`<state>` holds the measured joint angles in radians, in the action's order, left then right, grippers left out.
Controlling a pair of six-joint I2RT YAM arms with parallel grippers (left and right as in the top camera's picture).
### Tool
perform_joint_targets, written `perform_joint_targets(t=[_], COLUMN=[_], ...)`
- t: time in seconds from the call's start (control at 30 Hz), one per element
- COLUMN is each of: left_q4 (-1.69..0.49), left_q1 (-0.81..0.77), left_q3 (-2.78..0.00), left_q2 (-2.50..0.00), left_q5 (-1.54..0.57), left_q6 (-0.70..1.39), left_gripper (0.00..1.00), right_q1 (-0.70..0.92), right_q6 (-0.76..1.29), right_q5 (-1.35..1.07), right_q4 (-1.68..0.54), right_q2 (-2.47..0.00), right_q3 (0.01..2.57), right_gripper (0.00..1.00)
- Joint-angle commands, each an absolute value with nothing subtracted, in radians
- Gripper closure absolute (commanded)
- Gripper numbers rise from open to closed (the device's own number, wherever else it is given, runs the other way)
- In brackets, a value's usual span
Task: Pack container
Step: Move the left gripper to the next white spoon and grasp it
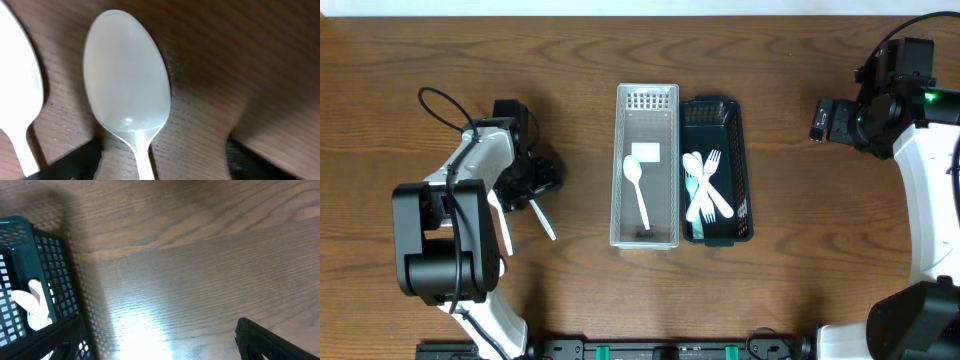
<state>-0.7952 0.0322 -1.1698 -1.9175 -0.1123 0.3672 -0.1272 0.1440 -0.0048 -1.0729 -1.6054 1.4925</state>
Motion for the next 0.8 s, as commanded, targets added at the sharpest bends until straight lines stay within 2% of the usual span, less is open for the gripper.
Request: perform_joint_targets(t=[0.0,0.17,0.27,0.43,0.53,0.77], left_q4=[-0.791,-0.799,-0.802,-0.805,-0.805,-0.81], left_q1=[0.035,0.035,0.035,0.035,0.035,0.035], left_q3=[-1.135,-1.135,-1.135,-1.135,-1.135,-1.141], left_q2=[-1.942,-1.942,-1.942,-1.941,-1.941,-1.933], left_q5=[-0.133,-0.132,-0.132,-0.132,-0.132,-0.132], left_q6=[0.356,0.36,0.36,0.36,0.36,0.36], left_gripper=[0.34,0.65,0.74,0.81,0.93,0.94], right_q1=[-0.13,-0.13,-0.13,-0.13,-0.13,-0.13], right_q6=[0.129,0.129,0.129,0.129,0.129,0.129], right_q5=[-0.009,-0.009,-0.009,-0.009,-0.009,-0.009], right_q4=[-1.071,-1.071,-1.071,-1.071,-1.071,-1.07], right_q2=[-1.605,-1.605,-1.605,-1.605,-1.605,-1.605], right_q3=[1.49,1.49,1.49,1.49,1.49,1.49], right_gripper=[0.01,0.01,0.01,0.01,0.01,0.01])
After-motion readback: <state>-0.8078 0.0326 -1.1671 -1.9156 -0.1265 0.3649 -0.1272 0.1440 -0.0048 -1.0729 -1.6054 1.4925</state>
